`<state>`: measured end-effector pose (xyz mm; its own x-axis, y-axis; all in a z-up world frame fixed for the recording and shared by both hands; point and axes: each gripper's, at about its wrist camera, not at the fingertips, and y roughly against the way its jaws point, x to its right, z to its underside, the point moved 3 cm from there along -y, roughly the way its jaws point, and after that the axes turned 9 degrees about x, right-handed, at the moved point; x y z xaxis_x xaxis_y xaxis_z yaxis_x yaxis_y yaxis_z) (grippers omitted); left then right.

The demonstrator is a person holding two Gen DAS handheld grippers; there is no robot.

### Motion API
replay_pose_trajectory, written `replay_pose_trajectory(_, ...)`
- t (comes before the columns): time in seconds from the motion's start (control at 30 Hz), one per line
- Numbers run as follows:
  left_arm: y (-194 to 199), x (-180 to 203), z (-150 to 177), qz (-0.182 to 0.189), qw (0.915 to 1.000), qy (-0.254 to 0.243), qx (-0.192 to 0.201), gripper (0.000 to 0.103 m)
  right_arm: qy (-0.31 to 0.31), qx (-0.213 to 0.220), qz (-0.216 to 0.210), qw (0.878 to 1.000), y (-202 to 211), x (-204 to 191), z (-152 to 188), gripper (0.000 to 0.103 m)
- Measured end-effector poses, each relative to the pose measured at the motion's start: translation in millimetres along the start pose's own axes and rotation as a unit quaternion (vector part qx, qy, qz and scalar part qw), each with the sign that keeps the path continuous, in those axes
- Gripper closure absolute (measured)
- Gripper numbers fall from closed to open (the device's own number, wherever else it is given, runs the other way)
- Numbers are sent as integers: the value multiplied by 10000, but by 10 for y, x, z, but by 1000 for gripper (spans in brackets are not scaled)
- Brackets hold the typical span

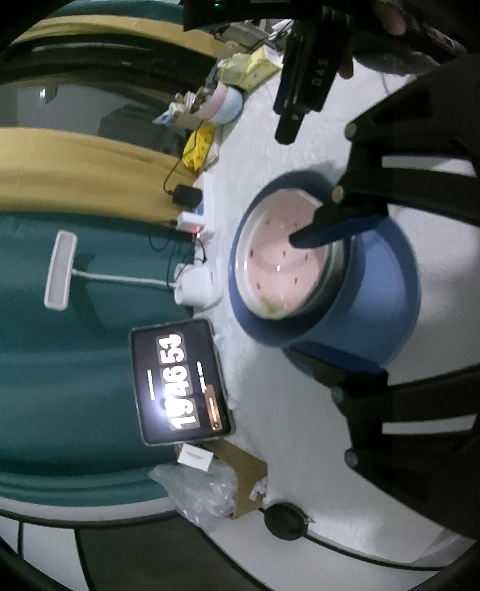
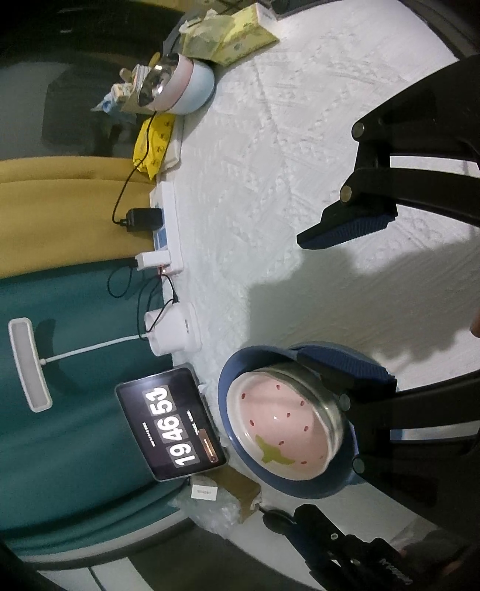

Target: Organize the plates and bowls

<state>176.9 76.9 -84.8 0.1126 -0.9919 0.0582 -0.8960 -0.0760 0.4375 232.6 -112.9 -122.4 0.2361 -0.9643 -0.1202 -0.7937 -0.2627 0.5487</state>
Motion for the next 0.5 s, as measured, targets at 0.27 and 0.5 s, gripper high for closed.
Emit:
replay_pose_trajectory(0.27, 231, 278, 20, 238, 9995, -143, 139, 49, -50, 224, 87, 9997, 306, 89, 44, 45)
replay_pose_trajectory(0.5, 451, 445, -27, 378, 9983, -231, 369, 49, -17, 485, 162, 9987, 580, 156, 47, 45)
